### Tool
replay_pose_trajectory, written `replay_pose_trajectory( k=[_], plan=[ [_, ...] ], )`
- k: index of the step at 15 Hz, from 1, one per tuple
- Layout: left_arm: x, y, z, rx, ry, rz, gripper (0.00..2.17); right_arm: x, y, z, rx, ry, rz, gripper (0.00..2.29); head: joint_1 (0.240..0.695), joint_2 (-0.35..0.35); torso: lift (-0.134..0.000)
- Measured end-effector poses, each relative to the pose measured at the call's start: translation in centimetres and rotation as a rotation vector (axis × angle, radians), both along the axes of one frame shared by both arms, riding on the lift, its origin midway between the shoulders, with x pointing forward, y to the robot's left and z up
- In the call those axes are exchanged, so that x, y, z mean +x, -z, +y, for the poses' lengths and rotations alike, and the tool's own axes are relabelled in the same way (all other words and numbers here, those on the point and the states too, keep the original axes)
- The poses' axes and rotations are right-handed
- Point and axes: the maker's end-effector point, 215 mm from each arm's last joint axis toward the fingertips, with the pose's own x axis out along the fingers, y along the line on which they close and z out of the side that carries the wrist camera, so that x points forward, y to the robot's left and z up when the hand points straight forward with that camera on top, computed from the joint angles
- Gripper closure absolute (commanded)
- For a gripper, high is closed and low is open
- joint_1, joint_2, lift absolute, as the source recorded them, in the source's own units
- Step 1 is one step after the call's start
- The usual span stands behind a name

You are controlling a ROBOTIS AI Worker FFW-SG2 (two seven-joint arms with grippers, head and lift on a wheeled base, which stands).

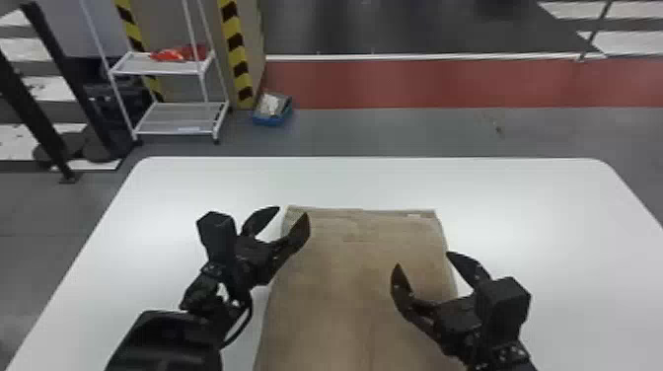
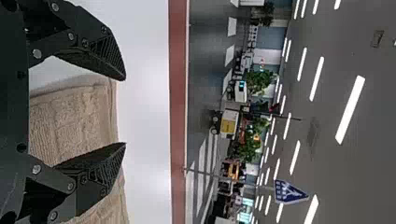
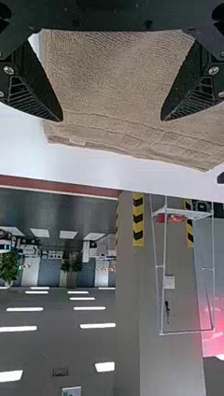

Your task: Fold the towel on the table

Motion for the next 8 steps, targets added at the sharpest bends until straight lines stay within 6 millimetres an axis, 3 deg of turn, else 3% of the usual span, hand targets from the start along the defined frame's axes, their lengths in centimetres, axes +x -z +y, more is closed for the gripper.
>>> replay_pose_trajectory(
  k=[4,8],
  plan=[
    [1.1,0.0,-3.4,0.040,0.058,-0.006,0.45,0.2,-0.2,-0.1,0.001,-0.005,-0.005,0.11,0.695,-0.005,-0.114],
    [3.2,0.6,-3.6,0.066,0.058,0.014,0.45,0.5,-0.5,-0.3,-0.006,-0.012,-0.011,0.11,0.695,-0.015,-0.114]
  ],
)
